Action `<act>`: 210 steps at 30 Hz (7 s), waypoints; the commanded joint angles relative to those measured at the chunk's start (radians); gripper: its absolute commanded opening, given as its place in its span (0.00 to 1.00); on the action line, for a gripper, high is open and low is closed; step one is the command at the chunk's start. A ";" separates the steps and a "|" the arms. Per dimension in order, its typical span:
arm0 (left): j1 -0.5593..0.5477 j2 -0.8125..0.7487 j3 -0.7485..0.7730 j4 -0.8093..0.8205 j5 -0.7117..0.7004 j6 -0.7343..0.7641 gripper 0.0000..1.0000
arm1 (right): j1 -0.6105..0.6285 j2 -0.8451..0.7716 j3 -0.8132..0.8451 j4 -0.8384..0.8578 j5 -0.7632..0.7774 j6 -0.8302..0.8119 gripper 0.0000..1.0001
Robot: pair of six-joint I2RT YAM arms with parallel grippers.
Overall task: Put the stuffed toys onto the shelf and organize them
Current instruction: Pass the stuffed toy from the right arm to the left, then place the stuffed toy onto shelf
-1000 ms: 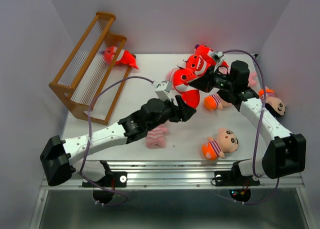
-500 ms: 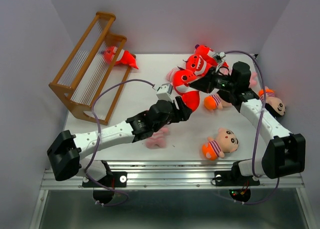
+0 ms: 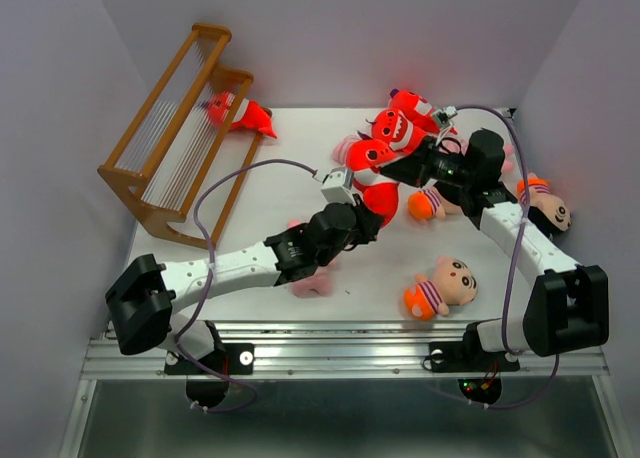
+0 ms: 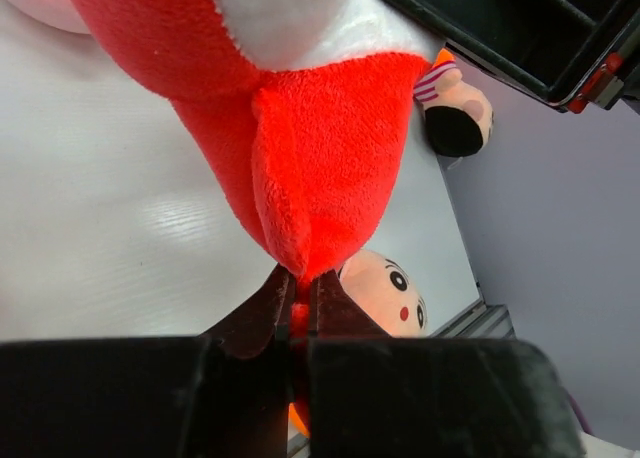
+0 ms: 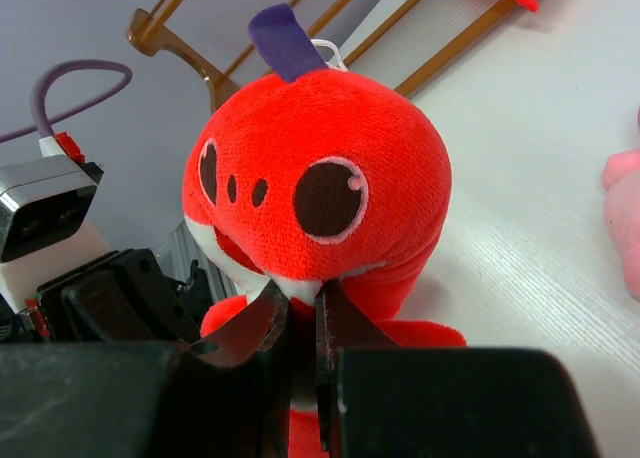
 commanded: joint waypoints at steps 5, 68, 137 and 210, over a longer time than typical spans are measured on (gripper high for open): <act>-0.003 -0.035 0.023 0.062 -0.125 0.007 0.00 | -0.016 -0.014 -0.010 0.101 -0.018 0.015 0.40; 0.655 0.446 0.395 -0.185 -0.215 0.056 0.00 | -0.369 -0.050 -0.093 0.055 -0.068 -0.045 1.00; 0.899 0.457 0.354 0.004 0.105 0.392 0.00 | -0.433 0.009 -0.113 0.159 -0.148 0.049 1.00; 0.870 0.336 0.153 0.071 0.124 0.239 0.00 | -0.461 0.008 -0.127 0.217 -0.171 0.099 1.00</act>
